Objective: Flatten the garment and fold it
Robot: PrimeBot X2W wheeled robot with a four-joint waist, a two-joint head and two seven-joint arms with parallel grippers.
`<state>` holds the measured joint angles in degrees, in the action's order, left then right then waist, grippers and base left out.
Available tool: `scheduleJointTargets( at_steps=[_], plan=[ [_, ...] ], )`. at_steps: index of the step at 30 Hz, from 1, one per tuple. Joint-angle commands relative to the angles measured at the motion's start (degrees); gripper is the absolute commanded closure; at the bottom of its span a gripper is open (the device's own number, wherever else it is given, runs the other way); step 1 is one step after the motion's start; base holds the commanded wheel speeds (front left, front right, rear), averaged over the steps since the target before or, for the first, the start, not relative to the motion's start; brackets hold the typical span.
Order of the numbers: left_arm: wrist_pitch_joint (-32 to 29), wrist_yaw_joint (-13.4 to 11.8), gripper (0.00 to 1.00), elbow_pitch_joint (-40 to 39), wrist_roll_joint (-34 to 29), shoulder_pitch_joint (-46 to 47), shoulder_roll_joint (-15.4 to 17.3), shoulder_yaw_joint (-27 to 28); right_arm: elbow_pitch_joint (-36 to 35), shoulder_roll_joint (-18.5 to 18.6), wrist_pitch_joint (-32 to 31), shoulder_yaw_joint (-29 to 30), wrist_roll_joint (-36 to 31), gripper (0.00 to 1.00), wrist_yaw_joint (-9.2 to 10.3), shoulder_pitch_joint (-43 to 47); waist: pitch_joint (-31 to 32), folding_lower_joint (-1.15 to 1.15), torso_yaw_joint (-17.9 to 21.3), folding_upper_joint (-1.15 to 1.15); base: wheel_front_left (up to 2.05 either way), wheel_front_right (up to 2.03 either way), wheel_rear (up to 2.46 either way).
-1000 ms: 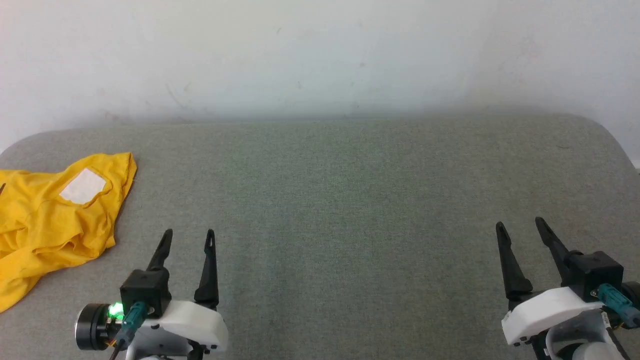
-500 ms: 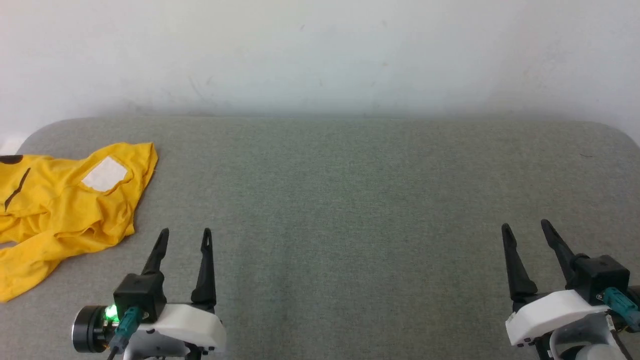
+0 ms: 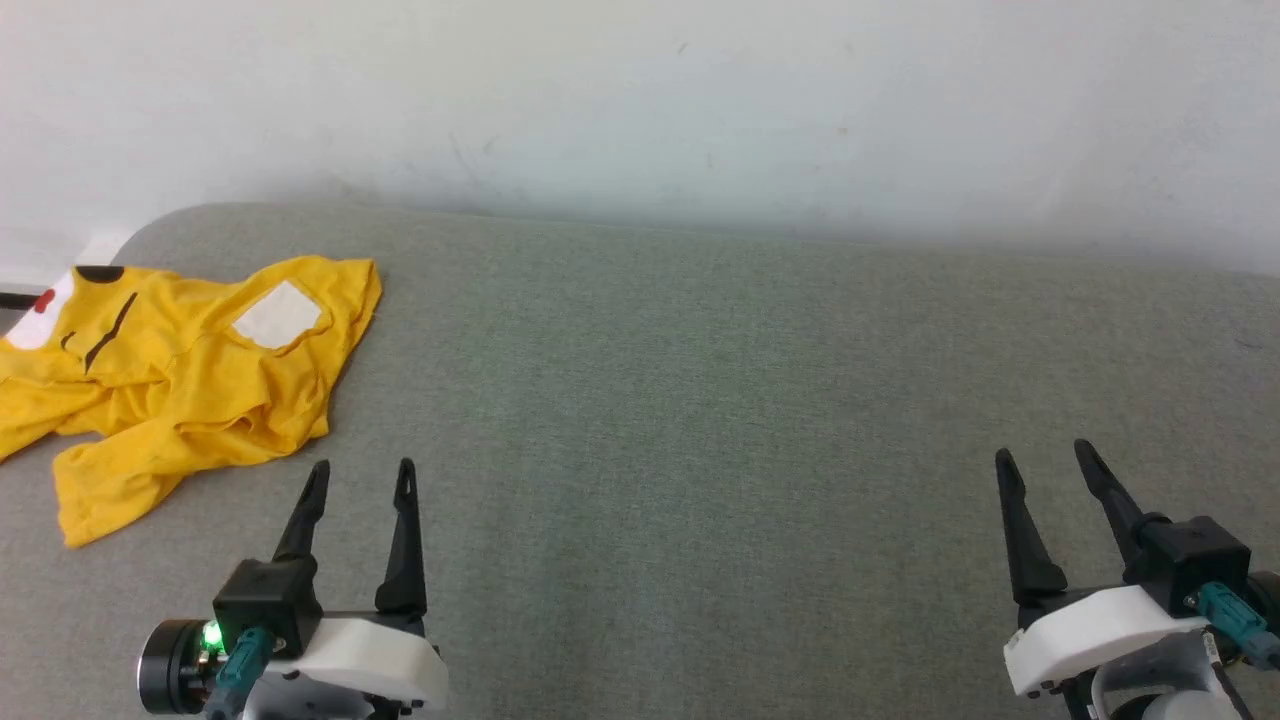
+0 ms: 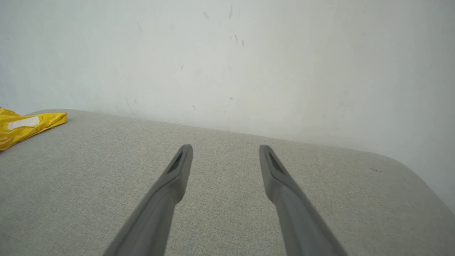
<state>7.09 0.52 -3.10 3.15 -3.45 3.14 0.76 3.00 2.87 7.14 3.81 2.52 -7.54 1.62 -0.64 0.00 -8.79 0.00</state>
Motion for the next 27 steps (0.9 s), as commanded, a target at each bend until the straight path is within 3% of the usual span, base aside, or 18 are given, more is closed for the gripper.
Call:
scheduleJointTargets(
  at_steps=[1, 27],
  plan=[
    [0.5, 0.1, 0.0, -0.4, 0.3, -0.8, -0.1, 0.2, 0.2, 0.0, 0.4, 0.1, -0.2, 0.0, 0.03, 0.6, 0.0, 0.0, -0.7, 0.0, 0.0, 0.0, 0.0],
    [3.6, -0.8, 0.0, -1.1, 2.4, -2.8, -0.2, 1.4, 2.9, 0.0, 3.6, -2.4, -0.7, 0.0, 0.04, 0.2, 0.5, 0.0, -12.8, 0.0, 0.0, 0.0, 0.0]
  ],
)
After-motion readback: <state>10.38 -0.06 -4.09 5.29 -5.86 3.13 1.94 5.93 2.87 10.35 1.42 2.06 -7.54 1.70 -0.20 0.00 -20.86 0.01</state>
